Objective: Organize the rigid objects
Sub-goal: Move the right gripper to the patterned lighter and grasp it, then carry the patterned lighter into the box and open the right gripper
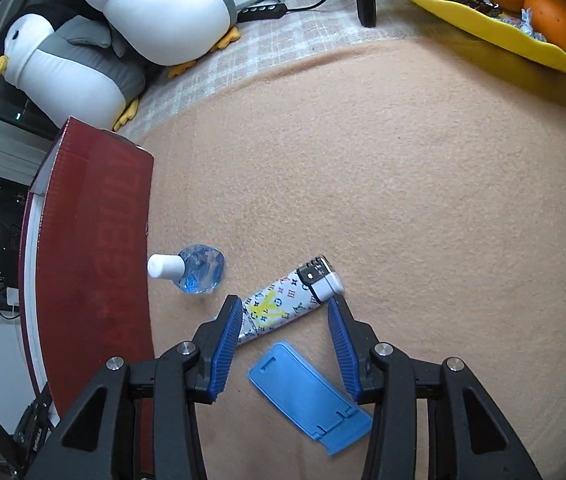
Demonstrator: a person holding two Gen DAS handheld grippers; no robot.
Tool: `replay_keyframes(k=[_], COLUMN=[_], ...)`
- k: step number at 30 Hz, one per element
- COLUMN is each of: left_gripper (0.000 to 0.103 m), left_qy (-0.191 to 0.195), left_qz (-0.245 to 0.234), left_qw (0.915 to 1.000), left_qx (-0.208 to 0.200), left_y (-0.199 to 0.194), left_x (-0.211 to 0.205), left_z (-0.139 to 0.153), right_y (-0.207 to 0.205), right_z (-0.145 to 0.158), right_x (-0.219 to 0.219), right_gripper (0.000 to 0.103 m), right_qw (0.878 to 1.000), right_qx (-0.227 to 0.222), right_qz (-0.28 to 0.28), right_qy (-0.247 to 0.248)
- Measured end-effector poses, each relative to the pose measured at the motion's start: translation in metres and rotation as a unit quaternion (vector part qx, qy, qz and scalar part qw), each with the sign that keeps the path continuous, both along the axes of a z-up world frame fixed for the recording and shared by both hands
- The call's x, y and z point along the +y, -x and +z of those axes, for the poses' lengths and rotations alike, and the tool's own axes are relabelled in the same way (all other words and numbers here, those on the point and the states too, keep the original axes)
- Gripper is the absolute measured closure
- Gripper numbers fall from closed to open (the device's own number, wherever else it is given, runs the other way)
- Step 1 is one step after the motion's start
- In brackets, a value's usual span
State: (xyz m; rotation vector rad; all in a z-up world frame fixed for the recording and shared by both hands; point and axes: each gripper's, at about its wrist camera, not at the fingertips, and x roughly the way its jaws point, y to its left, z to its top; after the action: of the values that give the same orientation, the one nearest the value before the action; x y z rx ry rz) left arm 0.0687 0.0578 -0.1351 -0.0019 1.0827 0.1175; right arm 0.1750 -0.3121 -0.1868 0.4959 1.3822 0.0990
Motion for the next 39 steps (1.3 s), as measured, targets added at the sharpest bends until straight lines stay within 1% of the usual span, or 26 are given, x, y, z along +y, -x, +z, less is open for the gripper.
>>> replay_keyframes(k=[4,6,10,11,12,16,18,19,20,23,24,25,29,39], left_gripper=[0.095,0.095,0.095,0.095,0.095,0.095,0.095,0.095,0.095,0.095,0.095,0.095,0.095,0.095], left_qy=[0.002,0.004,0.007,0.008,0.009,0.012,0.014,0.014,0.015,0.016,0.019,0.021,0.022,0.024], left_qz=[-0.001,-0.001,-0.003,-0.003,-0.004,-0.005,-0.006,-0.006,-0.006,-0.005,-0.004,-0.003,-0.004,-0.007], left_qw=[1.0000,1.0000,1.0000,1.0000,1.0000,0.9999,0.9999,0.9999,0.9999,0.9999,0.9998,0.9998,0.9997,0.9997], left_qx=[0.000,0.000,-0.001,-0.001,-0.001,0.000,0.001,0.001,0.000,-0.001,-0.002,-0.003,-0.004,-0.007], left_y=[0.000,0.000,-0.001,-0.002,-0.002,-0.002,-0.002,-0.002,-0.002,-0.002,-0.002,-0.002,-0.001,0.000], left_x=[0.000,0.001,0.001,0.001,0.002,0.002,0.003,0.003,0.003,0.003,0.004,0.004,0.004,0.003], left_z=[0.000,0.000,0.000,0.000,0.000,-0.001,-0.002,-0.002,-0.002,-0.002,-0.003,-0.003,-0.003,-0.001], right_y=[-0.008,-0.013,-0.023,-0.024,-0.025,-0.027,-0.027,-0.026,-0.025,-0.020,-0.018,-0.017,-0.007,0.015], right_z=[-0.004,-0.004,-0.005,-0.005,-0.006,-0.005,-0.007,-0.007,-0.007,-0.008,-0.007,-0.007,-0.007,-0.005], right_x=[0.007,0.011,0.024,0.028,0.032,0.044,0.048,0.049,0.048,0.042,0.041,0.041,0.039,0.011], right_gripper=[0.062,0.062,0.063,0.067,0.069,0.070,0.072,0.072,0.072,0.075,0.087,0.094,0.094,0.094], right_qw=[1.000,1.000,0.998,0.997,0.994,0.985,0.974,0.969,0.967,0.967,0.967,0.968,0.967,0.980], right_qx=[0.009,0.008,0.007,0.005,0.003,-0.008,-0.012,-0.018,-0.021,-0.028,-0.029,-0.029,-0.038,-0.041], right_qz=[-0.007,-0.004,0.024,0.034,0.047,0.101,0.126,0.137,0.143,0.142,0.143,0.144,0.142,0.112], right_qy=[0.007,0.018,0.060,0.075,0.095,0.142,0.187,0.204,0.210,0.208,0.206,0.201,0.207,0.162])
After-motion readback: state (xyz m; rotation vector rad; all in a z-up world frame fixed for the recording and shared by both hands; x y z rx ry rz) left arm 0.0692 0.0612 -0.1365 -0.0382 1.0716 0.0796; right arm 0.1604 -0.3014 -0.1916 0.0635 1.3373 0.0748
